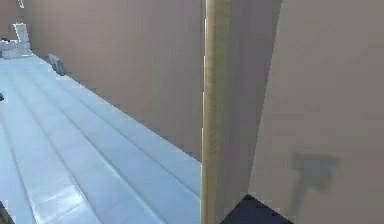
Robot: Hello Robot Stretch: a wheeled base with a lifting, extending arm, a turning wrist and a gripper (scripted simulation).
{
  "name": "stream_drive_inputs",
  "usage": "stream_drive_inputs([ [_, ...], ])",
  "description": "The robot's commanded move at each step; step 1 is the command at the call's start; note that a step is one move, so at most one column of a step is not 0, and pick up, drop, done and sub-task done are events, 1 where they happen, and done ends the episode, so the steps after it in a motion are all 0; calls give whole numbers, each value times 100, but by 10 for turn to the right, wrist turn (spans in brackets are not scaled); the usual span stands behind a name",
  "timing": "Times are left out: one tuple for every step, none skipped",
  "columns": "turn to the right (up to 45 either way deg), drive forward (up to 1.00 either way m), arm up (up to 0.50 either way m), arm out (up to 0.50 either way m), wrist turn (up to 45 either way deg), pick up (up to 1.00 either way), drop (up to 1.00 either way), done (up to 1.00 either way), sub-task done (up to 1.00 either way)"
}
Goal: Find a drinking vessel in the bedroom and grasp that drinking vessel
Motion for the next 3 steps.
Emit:
stream_drive_inputs([
  [-90, 0, 0, 0, 0, 0, 0, 0, 0],
  [0, 25, 0, 0, 0, 0, 0, 0, 0],
  [-150, 0, 0, 0, 0, 0, 0, 0, 0],
])
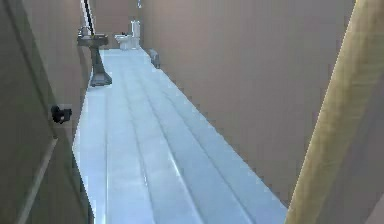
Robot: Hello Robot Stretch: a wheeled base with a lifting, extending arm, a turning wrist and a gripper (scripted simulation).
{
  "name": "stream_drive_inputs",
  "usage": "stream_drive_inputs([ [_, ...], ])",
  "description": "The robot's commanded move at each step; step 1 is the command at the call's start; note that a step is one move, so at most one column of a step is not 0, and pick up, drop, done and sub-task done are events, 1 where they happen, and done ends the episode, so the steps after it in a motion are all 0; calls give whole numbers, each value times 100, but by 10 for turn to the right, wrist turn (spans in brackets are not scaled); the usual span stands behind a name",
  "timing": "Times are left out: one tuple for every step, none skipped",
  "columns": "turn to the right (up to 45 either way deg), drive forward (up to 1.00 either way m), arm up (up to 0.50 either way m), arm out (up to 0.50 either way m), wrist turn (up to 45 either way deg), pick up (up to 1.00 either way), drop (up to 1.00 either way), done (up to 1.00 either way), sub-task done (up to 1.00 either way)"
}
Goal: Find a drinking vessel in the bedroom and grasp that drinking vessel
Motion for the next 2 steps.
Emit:
stream_drive_inputs([
  [0, 85, 0, 0, 0, 0, 0, 0, 0],
  [-120, 0, 0, 0, 0, 0, 0, 0, 0],
])
